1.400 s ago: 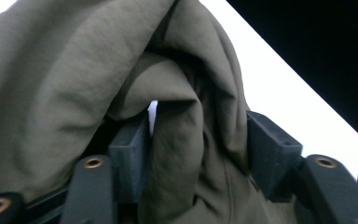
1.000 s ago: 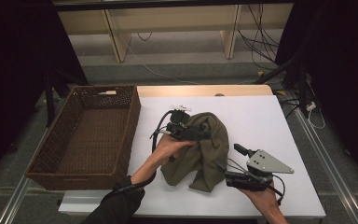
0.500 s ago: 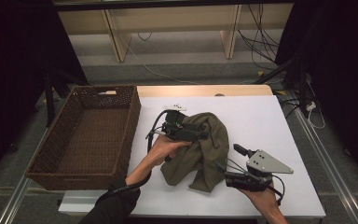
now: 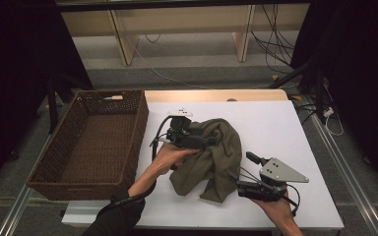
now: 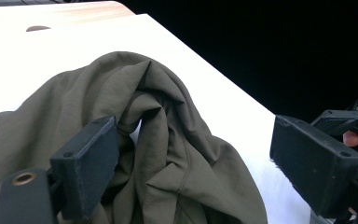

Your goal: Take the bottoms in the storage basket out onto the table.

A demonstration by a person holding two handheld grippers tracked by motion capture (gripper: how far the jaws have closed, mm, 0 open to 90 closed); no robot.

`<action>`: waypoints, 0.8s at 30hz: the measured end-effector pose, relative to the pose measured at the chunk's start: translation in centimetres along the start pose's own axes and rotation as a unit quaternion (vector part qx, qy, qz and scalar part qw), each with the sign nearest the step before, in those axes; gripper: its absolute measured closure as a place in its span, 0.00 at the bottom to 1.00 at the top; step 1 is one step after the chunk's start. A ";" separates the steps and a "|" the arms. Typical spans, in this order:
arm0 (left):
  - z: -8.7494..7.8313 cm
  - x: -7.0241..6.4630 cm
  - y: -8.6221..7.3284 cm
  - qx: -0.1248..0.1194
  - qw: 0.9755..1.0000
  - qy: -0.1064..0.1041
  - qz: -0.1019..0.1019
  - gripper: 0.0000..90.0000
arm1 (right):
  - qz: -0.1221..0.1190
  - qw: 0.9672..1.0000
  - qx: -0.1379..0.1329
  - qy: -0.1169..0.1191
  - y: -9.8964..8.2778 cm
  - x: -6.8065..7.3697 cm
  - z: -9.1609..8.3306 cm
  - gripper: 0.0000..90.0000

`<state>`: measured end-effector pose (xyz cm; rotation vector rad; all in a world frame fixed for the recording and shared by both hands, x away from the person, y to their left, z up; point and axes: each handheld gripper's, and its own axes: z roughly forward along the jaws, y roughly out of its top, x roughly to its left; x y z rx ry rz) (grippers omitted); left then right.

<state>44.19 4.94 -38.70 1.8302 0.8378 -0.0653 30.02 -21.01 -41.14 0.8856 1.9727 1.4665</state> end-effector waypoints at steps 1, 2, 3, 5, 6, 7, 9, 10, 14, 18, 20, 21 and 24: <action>-0.1 0.0 0.0 -0.002 1.000 0.000 0.000 0.17 | 0.000 1.000 0.000 0.000 0.0 0.0 0.0 0.22; -0.2 0.0 0.0 -0.003 1.000 0.000 0.002 0.17 | 0.000 1.000 0.000 0.000 0.0 0.0 0.0 0.22; -0.2 0.0 -0.1 -0.005 1.000 0.001 0.003 0.17 | 0.000 1.000 0.000 0.000 0.0 0.0 0.0 0.22; -0.4 0.0 -0.1 -0.009 1.000 0.002 0.003 0.17 | 0.000 1.000 0.000 0.000 0.0 0.0 0.0 0.22; -0.4 0.1 -0.1 -0.010 1.000 0.002 0.003 0.17 | 0.000 1.000 0.000 0.000 0.0 0.0 0.0 0.22; -0.5 0.1 -0.2 -0.011 1.000 0.003 0.004 0.17 | -0.001 1.000 0.000 0.000 0.0 0.0 0.0 0.22; -0.7 0.1 -0.2 -0.014 1.000 0.004 0.007 0.17 | 0.000 1.000 0.000 0.000 0.0 0.0 0.0 0.22; -0.8 0.1 -0.2 -0.015 1.000 0.005 0.007 0.17 | -0.001 1.000 0.000 0.000 0.0 0.0 0.0 0.22; -1.2 0.2 -0.4 -0.020 1.000 0.009 0.009 0.17 | 0.000 1.000 0.000 0.000 0.0 0.0 0.0 0.22; -1.7 0.3 -0.5 -0.027 1.000 0.012 0.009 0.17 | -0.001 1.000 0.000 0.000 0.0 0.1 -0.1 0.22; -2.0 0.3 -0.5 -0.031 0.999 0.012 0.008 0.17 | 0.000 1.000 0.000 0.000 0.0 0.1 0.0 0.22; -2.1 0.3 -0.6 -0.033 0.999 0.013 0.008 0.17 | 0.000 1.000 0.000 0.000 0.0 0.1 0.0 0.22; -2.3 0.3 -0.6 -0.038 0.999 0.012 0.010 0.17 | -0.001 1.000 0.000 0.000 0.0 0.1 -0.1 0.22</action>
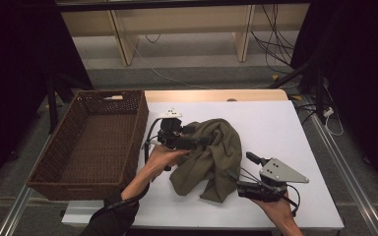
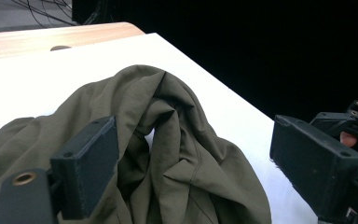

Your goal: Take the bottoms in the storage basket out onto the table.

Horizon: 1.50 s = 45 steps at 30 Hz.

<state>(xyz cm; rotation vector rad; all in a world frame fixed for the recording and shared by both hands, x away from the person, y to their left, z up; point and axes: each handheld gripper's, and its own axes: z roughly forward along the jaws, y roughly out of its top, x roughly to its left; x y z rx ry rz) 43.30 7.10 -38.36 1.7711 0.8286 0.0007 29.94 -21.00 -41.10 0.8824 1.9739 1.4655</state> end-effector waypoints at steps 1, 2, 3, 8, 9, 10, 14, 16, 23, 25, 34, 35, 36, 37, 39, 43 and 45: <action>-0.1 0.0 0.0 0.000 1.000 0.000 0.001 0.17 | 0.000 1.000 0.000 0.000 0.0 0.0 0.0 0.22; -0.1 0.0 -0.1 -0.001 1.000 0.001 0.002 0.17 | 0.000 1.000 0.000 0.000 0.0 0.0 0.0 0.22; -0.1 0.0 -0.1 -0.002 1.000 0.002 0.003 0.17 | 0.000 1.000 0.000 0.000 0.0 0.0 0.0 0.22; -0.5 0.1 -0.3 -0.009 1.000 0.004 0.002 0.17 | 0.000 1.000 0.000 0.000 0.0 0.0 0.0 0.22; -0.6 0.1 -0.3 -0.013 1.000 0.003 0.001 0.17 | 0.000 1.000 0.000 0.000 0.0 0.0 0.0 0.22; -0.7 0.1 -0.3 -0.015 1.000 0.003 0.001 0.17 | 0.000 1.000 0.000 0.000 0.0 0.0 0.0 0.21; -1.1 0.1 -0.4 -0.021 1.000 0.002 0.003 0.16 | 0.001 1.000 0.000 0.000 0.0 0.0 0.0 0.21; -1.2 0.1 -0.4 -0.023 1.000 0.004 0.004 0.16 | 0.001 1.000 0.000 0.000 0.0 0.0 0.0 0.21; -1.5 0.2 -0.6 -0.024 1.000 0.009 0.006 0.16 | 0.001 1.000 -0.003 0.001 0.0 0.0 0.0 0.21; -1.7 0.1 -0.6 -0.028 1.000 0.010 0.009 0.16 | 0.001 1.000 -0.003 0.001 0.0 0.0 0.0 0.21; -2.3 0.0 -0.7 -0.039 0.999 0.008 0.016 0.16 | 0.000 1.000 0.000 -0.001 0.0 0.1 -0.1 0.21; -2.3 0.0 -0.7 -0.040 0.999 0.008 0.017 0.16 | 0.000 1.000 0.000 -0.001 0.0 0.1 -0.1 0.21; -2.4 -0.1 -0.7 -0.040 0.999 0.007 0.018 0.16 | 0.000 1.000 0.000 0.000 0.0 0.1 -0.1 0.21; -2.4 -0.1 -0.8 -0.041 0.999 0.007 0.021 0.15 | 0.000 1.000 0.000 0.000 0.0 0.1 -0.1 0.21; -2.5 -0.2 -0.8 -0.043 0.999 0.005 0.025 0.15 | 0.000 1.000 0.000 -0.001 0.0 0.1 -0.1 0.21; -2.7 -0.4 -0.9 -0.050 0.998 0.002 0.034 0.15 | 0.001 1.000 0.000 0.000 0.0 0.1 -0.1 0.21; -2.8 -0.5 -0.9 -0.054 0.998 0.001 0.039 0.14 | 0.001 1.000 0.000 0.000 0.0 0.1 -0.1 0.21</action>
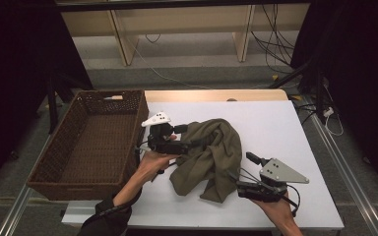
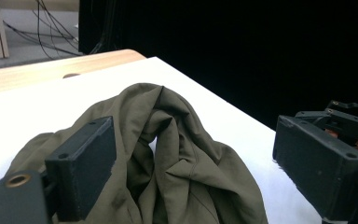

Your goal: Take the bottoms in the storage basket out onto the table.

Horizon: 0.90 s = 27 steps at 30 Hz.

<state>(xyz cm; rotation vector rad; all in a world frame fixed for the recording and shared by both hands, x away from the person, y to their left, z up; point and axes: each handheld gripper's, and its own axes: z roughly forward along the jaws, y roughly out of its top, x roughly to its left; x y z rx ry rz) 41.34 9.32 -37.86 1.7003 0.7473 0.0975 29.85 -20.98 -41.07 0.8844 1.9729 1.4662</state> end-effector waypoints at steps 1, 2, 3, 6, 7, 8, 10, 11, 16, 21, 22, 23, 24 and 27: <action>-0.1 0.0 0.0 -0.001 1.000 -0.001 0.002 0.14 | 0.000 1.000 0.000 0.000 0.0 0.0 0.0 0.21; -0.1 -0.1 0.0 -0.003 1.000 -0.001 0.003 0.14 | 0.000 1.000 -0.002 0.000 0.0 0.0 0.0 0.21; -0.2 -0.1 -0.1 -0.005 1.000 -0.001 0.005 0.14 | 0.000 1.000 -0.002 0.000 0.0 0.0 0.0 0.21; -0.4 -0.2 -0.1 -0.008 1.000 0.000 0.007 0.14 | 0.000 1.000 -0.003 0.000 0.0 0.1 0.0 0.21; -0.5 -0.2 -0.2 -0.010 1.000 0.002 0.009 0.14 | 0.000 1.000 -0.003 0.000 0.0 0.1 0.0 0.21; -0.5 -0.2 -0.2 -0.012 1.000 0.001 0.008 0.14 | 0.000 1.000 -0.003 0.000 0.0 0.1 0.0 0.21; -0.7 -0.3 -0.2 -0.014 1.000 0.001 0.010 0.13 | 0.000 1.000 -0.003 0.000 0.0 0.1 0.0 0.21; -0.8 -0.3 -0.2 -0.015 1.000 0.002 0.011 0.13 | 0.000 1.000 -0.003 0.001 0.0 0.1 0.0 0.21; -1.2 -0.3 -0.4 -0.020 1.000 0.008 0.018 0.13 | 0.000 1.000 -0.003 0.001 0.0 0.1 0.0 0.21; -1.7 -0.4 -0.5 -0.029 0.999 0.013 0.028 0.13 | 0.001 1.000 -0.003 0.001 0.0 0.1 0.0 0.21; -1.8 -0.4 -0.5 -0.031 0.999 0.013 0.028 0.13 | 0.001 1.000 -0.003 0.001 0.0 0.1 0.0 0.21; -1.9 -0.5 -0.6 -0.031 0.999 0.014 0.032 0.13 | 0.001 1.000 -0.003 0.001 0.0 0.1 0.0 0.21; -2.0 -0.5 -0.6 -0.030 0.999 0.017 0.037 0.13 | 0.002 1.000 -0.002 0.001 0.0 0.1 0.0 0.21; -2.1 -0.7 -0.6 -0.030 0.998 0.021 0.047 0.13 | 0.001 1.000 -0.003 0.001 0.0 0.0 -0.1 0.21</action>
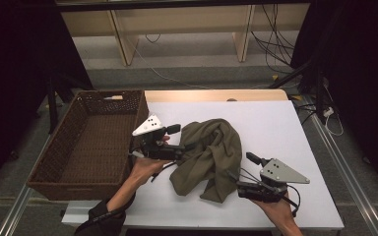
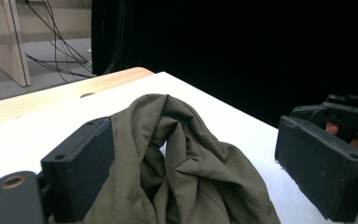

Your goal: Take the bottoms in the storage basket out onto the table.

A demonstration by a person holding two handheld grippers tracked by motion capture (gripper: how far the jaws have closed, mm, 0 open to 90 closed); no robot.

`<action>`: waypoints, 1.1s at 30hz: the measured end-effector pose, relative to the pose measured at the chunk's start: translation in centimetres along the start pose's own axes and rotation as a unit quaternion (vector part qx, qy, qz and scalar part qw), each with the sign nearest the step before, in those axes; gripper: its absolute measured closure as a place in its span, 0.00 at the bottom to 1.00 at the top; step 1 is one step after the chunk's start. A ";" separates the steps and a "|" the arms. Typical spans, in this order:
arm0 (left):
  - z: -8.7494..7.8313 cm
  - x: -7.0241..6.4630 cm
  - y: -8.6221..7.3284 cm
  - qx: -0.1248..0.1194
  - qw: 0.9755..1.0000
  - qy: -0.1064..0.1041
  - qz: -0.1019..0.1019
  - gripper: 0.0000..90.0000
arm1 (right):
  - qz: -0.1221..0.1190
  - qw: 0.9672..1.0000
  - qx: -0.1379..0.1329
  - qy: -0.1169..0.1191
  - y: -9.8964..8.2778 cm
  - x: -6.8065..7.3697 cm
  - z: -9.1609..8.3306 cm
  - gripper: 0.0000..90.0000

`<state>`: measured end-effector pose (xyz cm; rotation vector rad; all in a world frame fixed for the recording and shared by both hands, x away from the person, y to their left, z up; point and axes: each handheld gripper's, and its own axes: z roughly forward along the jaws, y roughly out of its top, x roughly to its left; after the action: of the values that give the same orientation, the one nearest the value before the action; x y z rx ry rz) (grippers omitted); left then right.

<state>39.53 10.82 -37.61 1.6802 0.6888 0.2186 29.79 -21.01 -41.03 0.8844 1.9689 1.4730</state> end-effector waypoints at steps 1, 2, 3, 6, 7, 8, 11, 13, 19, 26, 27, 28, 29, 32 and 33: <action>-0.1 -0.1 0.0 -0.001 1.000 0.000 0.001 0.13 | 0.001 1.000 0.000 0.000 0.0 0.0 0.0 0.21; -0.1 -0.2 -0.1 -0.002 1.000 0.001 0.002 0.13 | 0.002 1.000 0.001 0.000 0.0 0.0 0.0 0.21; -0.2 -0.2 -0.1 -0.003 1.000 0.001 0.006 0.13 | 0.002 1.000 0.000 0.000 0.0 0.0 0.0 0.21; -0.4 -0.5 -0.2 -0.002 1.000 0.005 0.014 0.13 | 0.003 1.000 -0.002 0.000 0.0 -0.1 0.0 0.21; -0.4 -0.6 -0.3 -0.003 1.000 0.006 0.016 0.13 | 0.003 1.000 -0.002 0.000 0.0 -0.1 0.0 0.21; -0.5 -0.6 -0.4 -0.002 1.000 0.006 0.018 0.12 | 0.003 1.000 -0.002 0.000 0.0 -0.1 0.0 0.21; -0.6 -0.7 -0.5 -0.003 1.000 0.007 0.020 0.12 | 0.004 1.000 -0.002 0.000 0.0 -0.1 -0.1 0.21; -0.7 -0.8 -0.6 -0.003 1.000 0.008 0.020 0.12 | 0.004 1.000 -0.003 0.000 0.0 -0.1 -0.1 0.21; -1.1 -1.1 -1.1 -0.003 1.000 0.014 0.026 0.12 | 0.003 1.000 -0.003 0.001 0.0 -0.1 0.0 0.21; -1.6 -1.2 -2.0 -0.016 0.999 0.027 0.025 0.11 | 0.004 1.000 -0.002 0.001 0.0 0.0 0.0 0.21; -1.6 -1.2 -2.1 -0.018 0.999 0.030 0.025 0.11 | 0.003 1.000 -0.001 0.002 0.0 0.0 0.0 0.21; -1.7 -1.3 -2.3 -0.021 0.999 0.032 0.024 0.11 | 0.003 1.000 0.001 0.002 0.0 0.0 0.0 0.21; -1.7 -1.3 -2.5 -0.023 0.999 0.034 0.025 0.11 | 0.004 1.000 0.001 0.002 0.0 0.0 0.0 0.21; -1.8 -1.3 -2.9 -0.025 0.999 0.036 0.022 0.09 | 0.002 1.000 0.002 0.003 0.0 0.0 0.0 0.20; -1.8 -1.3 -3.1 -0.027 0.999 0.036 0.020 0.08 | 0.003 1.000 0.002 0.003 0.0 0.0 0.0 0.20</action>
<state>36.58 11.85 -39.79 1.6414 0.6979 0.3250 29.75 -21.00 -41.04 0.8884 1.9751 1.4775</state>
